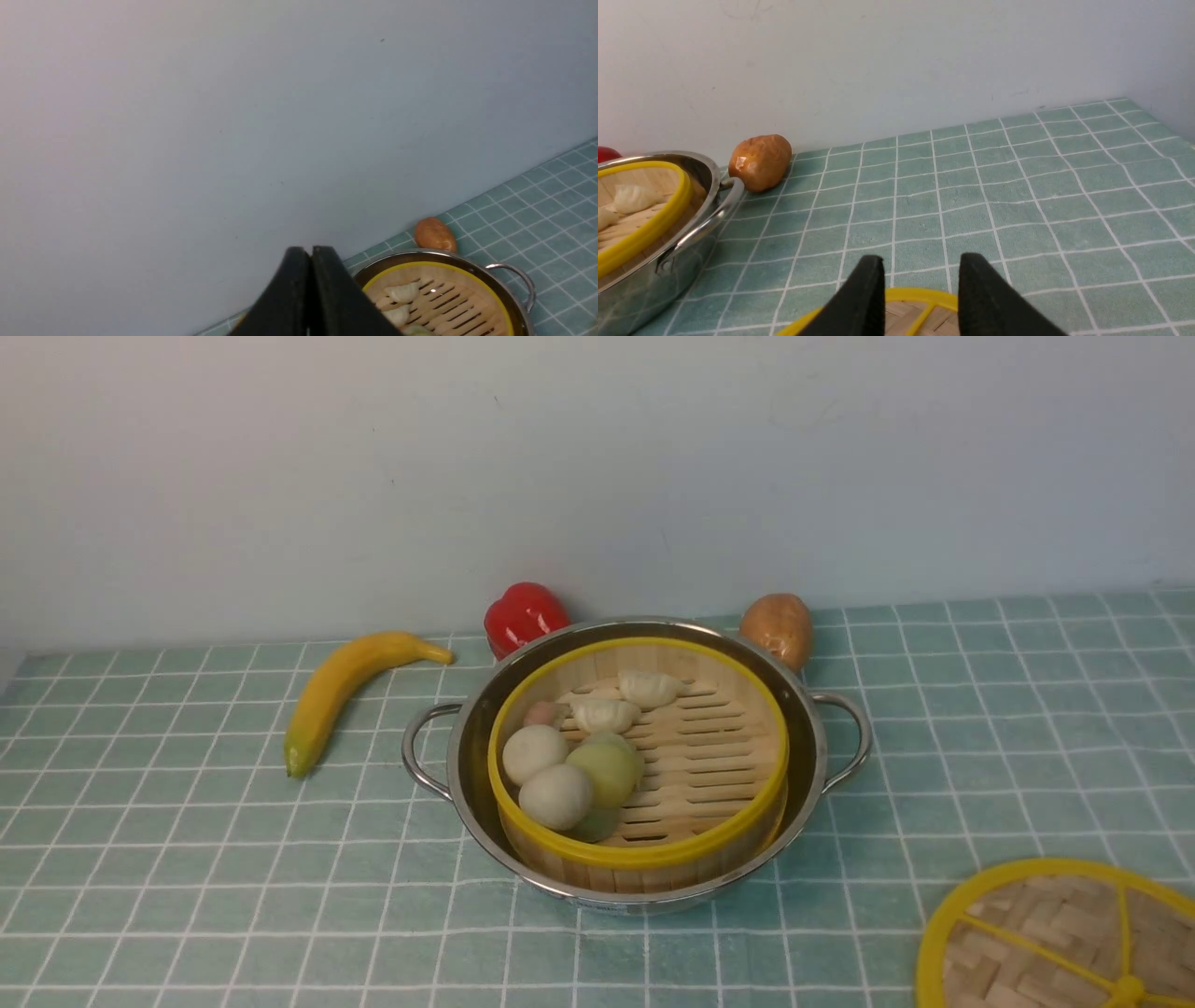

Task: Place the steamer in the pot on the blue tablecloth, and put the lid on the steamer.
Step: 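Move the gripper down to the bamboo steamer lid and grasp its center knob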

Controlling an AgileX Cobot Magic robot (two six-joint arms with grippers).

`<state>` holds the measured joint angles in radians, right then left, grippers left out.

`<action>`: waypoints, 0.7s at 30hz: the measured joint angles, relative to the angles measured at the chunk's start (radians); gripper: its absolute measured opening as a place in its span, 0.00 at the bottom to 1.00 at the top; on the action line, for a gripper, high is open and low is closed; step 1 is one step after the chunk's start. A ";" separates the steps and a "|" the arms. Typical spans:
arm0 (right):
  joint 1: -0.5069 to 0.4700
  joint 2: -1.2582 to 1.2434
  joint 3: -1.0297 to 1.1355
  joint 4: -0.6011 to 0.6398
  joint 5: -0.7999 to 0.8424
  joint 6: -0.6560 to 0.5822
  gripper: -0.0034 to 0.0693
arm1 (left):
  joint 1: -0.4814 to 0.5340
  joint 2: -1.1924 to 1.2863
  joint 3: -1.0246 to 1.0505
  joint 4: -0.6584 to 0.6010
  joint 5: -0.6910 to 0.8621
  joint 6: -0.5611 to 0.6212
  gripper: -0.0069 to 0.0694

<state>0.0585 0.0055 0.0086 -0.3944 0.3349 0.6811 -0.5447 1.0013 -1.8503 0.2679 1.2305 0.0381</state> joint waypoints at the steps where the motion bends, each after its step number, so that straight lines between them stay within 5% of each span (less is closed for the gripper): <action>1: 0.000 0.000 0.000 0.000 0.000 0.000 0.38 | 0.000 0.000 0.000 0.002 0.000 0.000 0.09; 12: 0.000 0.000 0.000 0.000 0.000 -0.001 0.38 | 0.058 -0.019 0.039 0.086 0.000 -0.010 0.11; 16: 0.000 0.000 0.000 0.000 0.000 -0.001 0.38 | 0.226 -0.107 0.239 0.093 -0.016 -0.019 0.12; 21: 0.000 0.000 0.000 0.000 0.000 -0.001 0.38 | 0.395 -0.289 0.642 0.055 -0.237 -0.026 0.13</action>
<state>0.0585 0.0055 0.0086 -0.3944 0.3349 0.6802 -0.1501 0.7125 -1.2087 0.3224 0.9933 0.0125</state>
